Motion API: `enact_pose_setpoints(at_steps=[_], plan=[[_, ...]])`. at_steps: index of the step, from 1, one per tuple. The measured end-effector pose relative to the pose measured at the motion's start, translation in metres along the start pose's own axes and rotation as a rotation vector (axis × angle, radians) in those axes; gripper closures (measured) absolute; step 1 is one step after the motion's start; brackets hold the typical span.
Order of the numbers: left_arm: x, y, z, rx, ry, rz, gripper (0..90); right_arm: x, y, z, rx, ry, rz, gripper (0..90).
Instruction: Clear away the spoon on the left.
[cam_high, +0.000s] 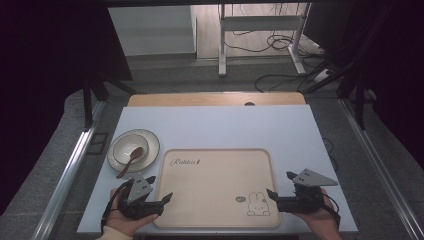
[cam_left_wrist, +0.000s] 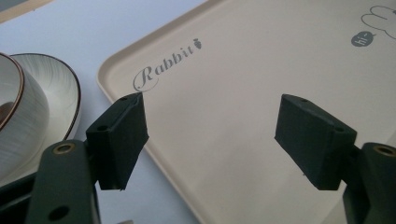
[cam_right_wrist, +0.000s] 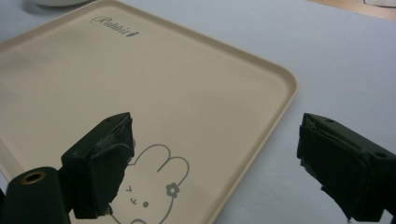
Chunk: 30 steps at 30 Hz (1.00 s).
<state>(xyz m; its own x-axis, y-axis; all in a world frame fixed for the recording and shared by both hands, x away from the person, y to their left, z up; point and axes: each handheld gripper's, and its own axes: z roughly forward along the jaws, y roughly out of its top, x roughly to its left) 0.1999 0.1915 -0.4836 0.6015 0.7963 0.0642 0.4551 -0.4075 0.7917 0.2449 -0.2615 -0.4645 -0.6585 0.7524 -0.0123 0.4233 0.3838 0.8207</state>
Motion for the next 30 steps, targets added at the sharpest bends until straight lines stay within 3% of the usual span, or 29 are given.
enact_pose_setpoints(at_steps=[6, 15, 30], plan=[[0.0008, -0.0005, 0.0025, 0.001, -0.015, 0.002, 25.3, -0.0007, -0.0019, 0.0036, 0.024, 0.003, -0.011, 11.4], [-0.0010, -0.0003, -0.0004, -0.014, -0.034, 0.021, 25.2, 0.0039, -0.0011, 0.0012, 0.018, 0.000, -0.020, 11.7], [0.0007, 0.0058, -0.0058, -0.055, -0.022, 0.026, 25.0, 0.0035, -0.0026, 0.0002, 0.021, -0.004, -0.027, 11.7]])
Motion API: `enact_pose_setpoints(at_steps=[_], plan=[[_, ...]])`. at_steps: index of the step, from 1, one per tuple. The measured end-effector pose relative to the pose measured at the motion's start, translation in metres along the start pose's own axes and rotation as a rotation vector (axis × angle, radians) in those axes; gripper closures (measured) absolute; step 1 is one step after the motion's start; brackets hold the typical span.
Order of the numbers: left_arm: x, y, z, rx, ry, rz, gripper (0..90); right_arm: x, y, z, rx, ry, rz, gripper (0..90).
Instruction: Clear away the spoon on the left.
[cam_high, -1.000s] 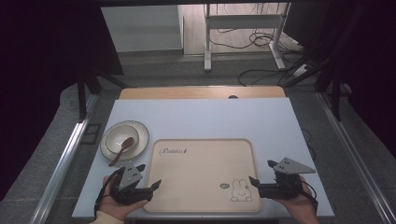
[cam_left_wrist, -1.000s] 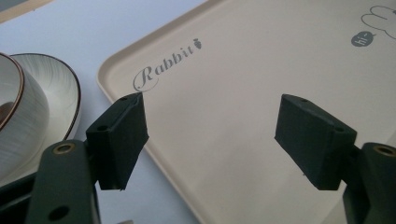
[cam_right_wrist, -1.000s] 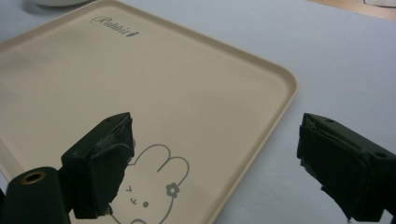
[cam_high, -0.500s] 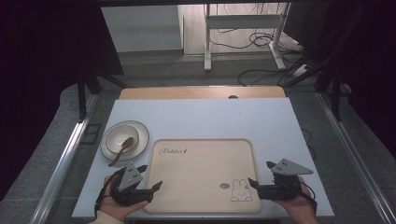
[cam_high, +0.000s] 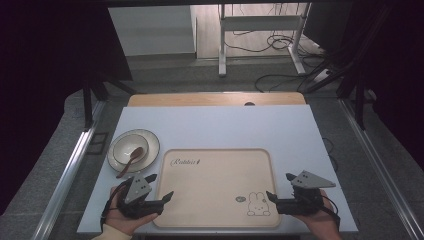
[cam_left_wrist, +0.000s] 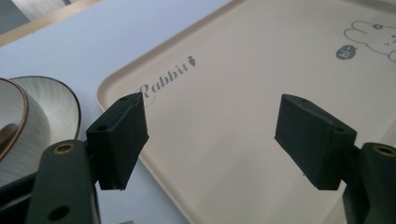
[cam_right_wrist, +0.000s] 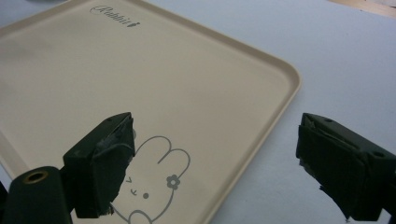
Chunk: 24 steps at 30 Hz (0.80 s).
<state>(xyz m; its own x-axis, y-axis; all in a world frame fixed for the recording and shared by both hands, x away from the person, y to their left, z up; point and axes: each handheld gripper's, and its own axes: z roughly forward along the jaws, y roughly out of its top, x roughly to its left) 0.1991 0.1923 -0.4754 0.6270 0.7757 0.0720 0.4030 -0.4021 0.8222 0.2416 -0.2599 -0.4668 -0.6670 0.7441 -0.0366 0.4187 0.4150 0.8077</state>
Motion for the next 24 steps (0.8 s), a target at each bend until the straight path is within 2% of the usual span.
enact_pose_setpoints(at_steps=[9, 12, 19, 24], plan=[[0.003, 0.004, -0.003, -0.018, 0.013, 0.002, 25.1, 0.000, -0.001, 0.001, 0.012, -0.006, -0.001, 11.8], [0.004, 0.006, -0.005, -0.028, 0.008, -0.009, 25.1, 0.000, -0.002, 0.001, 0.012, -0.008, 0.001, 11.8], [0.005, 0.010, -0.011, -0.045, 0.024, 0.003, 25.3, -0.001, -0.003, -0.001, 0.012, -0.013, 0.004, 11.9], [0.007, 0.011, -0.013, -0.050, 0.036, -0.007, 25.4, 0.000, -0.003, 0.000, 0.015, -0.014, 0.001, 11.9]])
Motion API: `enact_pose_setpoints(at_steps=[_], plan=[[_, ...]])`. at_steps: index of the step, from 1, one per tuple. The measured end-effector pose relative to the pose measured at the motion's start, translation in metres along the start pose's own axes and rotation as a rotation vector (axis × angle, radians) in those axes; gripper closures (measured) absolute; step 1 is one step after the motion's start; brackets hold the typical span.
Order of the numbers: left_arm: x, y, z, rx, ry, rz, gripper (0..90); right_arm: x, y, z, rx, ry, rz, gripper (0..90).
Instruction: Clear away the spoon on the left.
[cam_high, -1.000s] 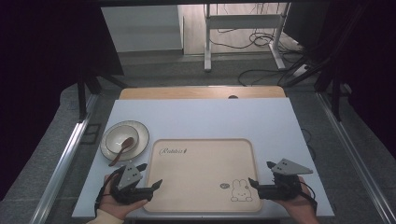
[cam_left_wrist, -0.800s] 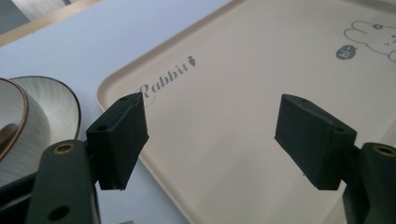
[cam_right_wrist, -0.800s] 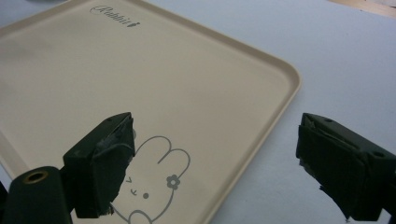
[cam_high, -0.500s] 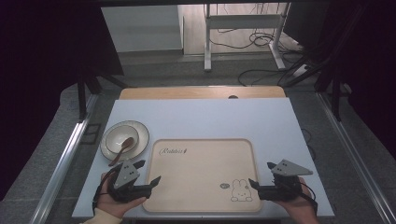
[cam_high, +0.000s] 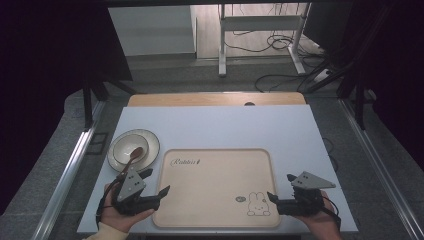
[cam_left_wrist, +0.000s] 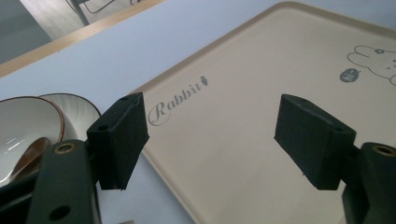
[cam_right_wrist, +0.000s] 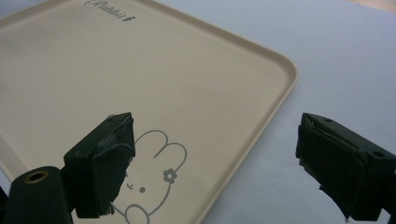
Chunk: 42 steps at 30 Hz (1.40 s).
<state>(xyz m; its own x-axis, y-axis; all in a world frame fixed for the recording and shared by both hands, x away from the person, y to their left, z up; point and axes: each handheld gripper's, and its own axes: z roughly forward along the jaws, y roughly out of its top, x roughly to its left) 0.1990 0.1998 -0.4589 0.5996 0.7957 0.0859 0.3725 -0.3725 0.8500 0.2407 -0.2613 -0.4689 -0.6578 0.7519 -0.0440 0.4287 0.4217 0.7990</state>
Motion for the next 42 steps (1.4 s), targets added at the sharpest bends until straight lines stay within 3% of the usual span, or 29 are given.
enact_pose_setpoints(at_steps=[25, 42], plan=[[0.014, 0.012, -0.018, -0.056, 0.031, -0.048, 25.6, -0.001, -0.001, 0.002, 0.020, -0.009, -0.005, 12.2], [0.040, 0.007, -0.031, -0.061, 0.106, -0.091, 25.4, 0.000, -0.001, 0.003, 0.027, -0.012, -0.004, 12.3]])
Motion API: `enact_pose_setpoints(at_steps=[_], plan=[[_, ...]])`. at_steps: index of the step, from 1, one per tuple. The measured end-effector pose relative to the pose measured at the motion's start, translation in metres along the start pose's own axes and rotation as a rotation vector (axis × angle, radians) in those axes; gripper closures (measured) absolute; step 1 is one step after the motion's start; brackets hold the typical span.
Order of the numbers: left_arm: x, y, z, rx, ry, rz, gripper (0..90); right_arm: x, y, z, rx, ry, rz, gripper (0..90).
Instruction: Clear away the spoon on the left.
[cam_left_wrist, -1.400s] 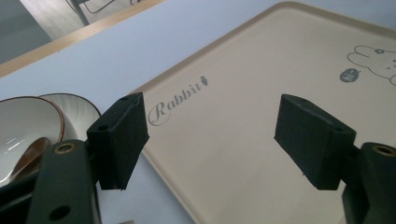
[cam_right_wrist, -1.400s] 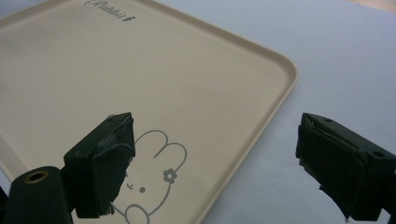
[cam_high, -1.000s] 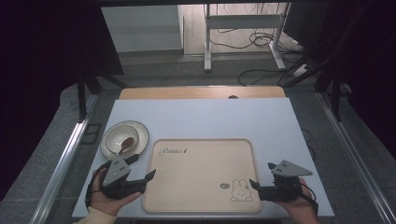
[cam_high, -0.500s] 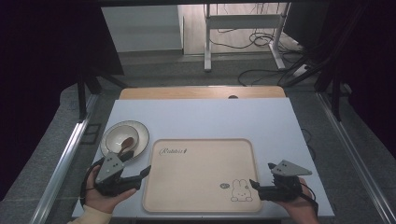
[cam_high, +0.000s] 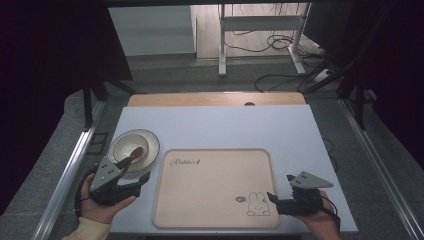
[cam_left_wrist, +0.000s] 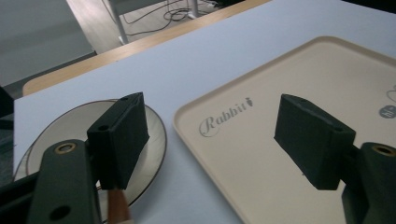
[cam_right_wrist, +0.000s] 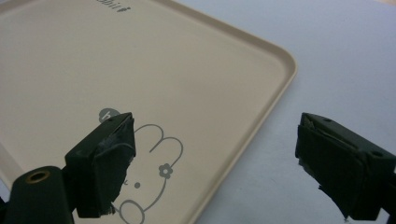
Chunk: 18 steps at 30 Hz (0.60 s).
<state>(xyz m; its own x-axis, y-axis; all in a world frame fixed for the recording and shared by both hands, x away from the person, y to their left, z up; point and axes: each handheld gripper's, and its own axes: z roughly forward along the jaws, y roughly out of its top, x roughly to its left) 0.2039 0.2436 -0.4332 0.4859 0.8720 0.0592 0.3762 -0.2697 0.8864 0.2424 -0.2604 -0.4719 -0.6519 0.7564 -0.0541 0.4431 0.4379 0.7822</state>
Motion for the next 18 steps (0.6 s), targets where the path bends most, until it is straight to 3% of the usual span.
enact_pose_setpoints(at_steps=[18], plan=[[0.028, -0.011, -0.007, 0.012, 0.102, -0.052, 19.8, -0.001, -0.001, 0.001, 0.006, -0.003, 0.001, 12.4]])
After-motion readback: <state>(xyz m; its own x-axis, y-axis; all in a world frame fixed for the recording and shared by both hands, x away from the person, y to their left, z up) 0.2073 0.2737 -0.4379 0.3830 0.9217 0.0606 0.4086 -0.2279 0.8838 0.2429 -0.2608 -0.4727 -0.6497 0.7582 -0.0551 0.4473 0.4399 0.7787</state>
